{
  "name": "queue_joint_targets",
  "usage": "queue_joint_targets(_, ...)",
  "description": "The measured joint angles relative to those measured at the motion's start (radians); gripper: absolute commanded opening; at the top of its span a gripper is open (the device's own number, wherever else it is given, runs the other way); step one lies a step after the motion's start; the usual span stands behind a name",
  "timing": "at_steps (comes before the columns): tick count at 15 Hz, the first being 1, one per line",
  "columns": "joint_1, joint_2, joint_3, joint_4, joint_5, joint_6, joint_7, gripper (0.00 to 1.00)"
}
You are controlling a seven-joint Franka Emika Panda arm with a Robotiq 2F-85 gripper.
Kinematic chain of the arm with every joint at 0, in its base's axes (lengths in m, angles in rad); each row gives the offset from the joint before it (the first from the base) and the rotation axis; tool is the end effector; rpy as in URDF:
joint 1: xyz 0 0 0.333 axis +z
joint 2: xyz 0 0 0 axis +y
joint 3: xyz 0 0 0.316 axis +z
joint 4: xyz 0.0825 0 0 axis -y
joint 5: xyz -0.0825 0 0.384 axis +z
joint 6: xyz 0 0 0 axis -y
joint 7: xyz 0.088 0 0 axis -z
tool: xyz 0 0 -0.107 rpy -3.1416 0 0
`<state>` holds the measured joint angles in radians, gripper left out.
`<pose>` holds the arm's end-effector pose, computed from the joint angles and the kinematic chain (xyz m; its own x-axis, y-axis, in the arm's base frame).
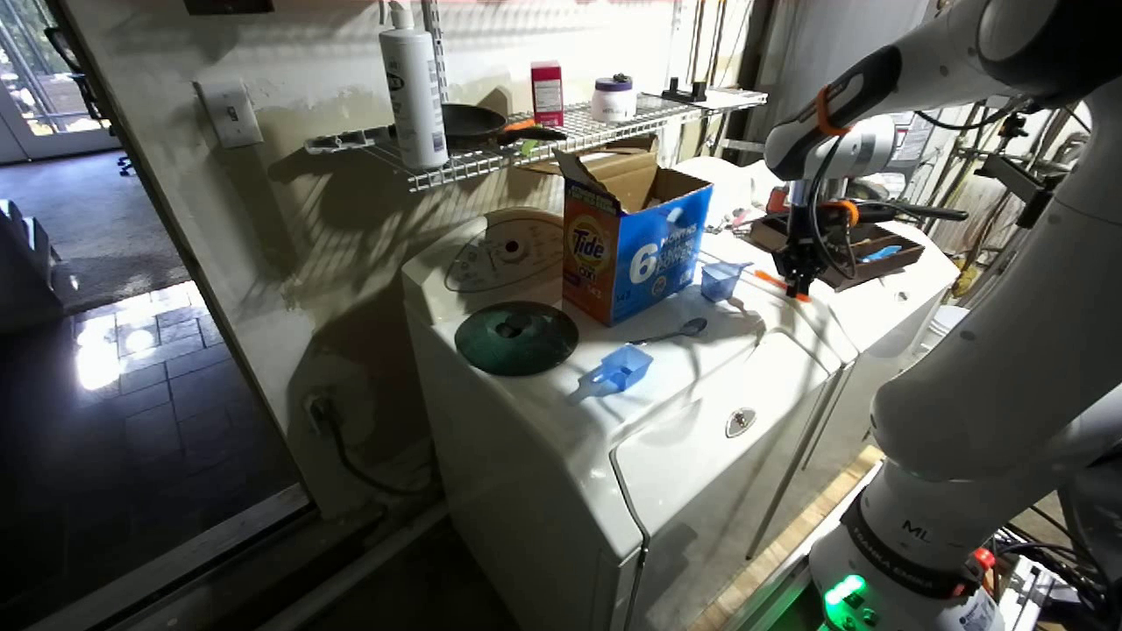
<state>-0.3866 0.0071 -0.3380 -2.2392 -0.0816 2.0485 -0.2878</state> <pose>0.3725 -0.3356 0.3508 0.9035 -0.3747 -0.2080 -0.3816 -0.9243 0.0072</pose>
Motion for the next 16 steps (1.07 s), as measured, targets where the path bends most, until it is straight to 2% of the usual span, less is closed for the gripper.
queue_joint_targets(7, 0.043, -0.152, 0.009, 0.106, -0.007, -0.286, -0.097, 0.06)
queue_joint_targets(11, 0.099, -0.206, 0.022, 0.218, 0.000, -0.440, -0.166, 0.06)
queue_joint_targets(14, 0.140, -0.211, 0.024, 0.341, 0.050, -0.584, -0.218, 0.06)
queue_joint_targets(15, 0.152, -0.205, 0.024, 0.385, 0.079, -0.633, -0.238, 0.24)
queue_joint_targets(16, 0.164, -0.195, 0.025, 0.425, 0.104, -0.674, -0.253, 0.24)
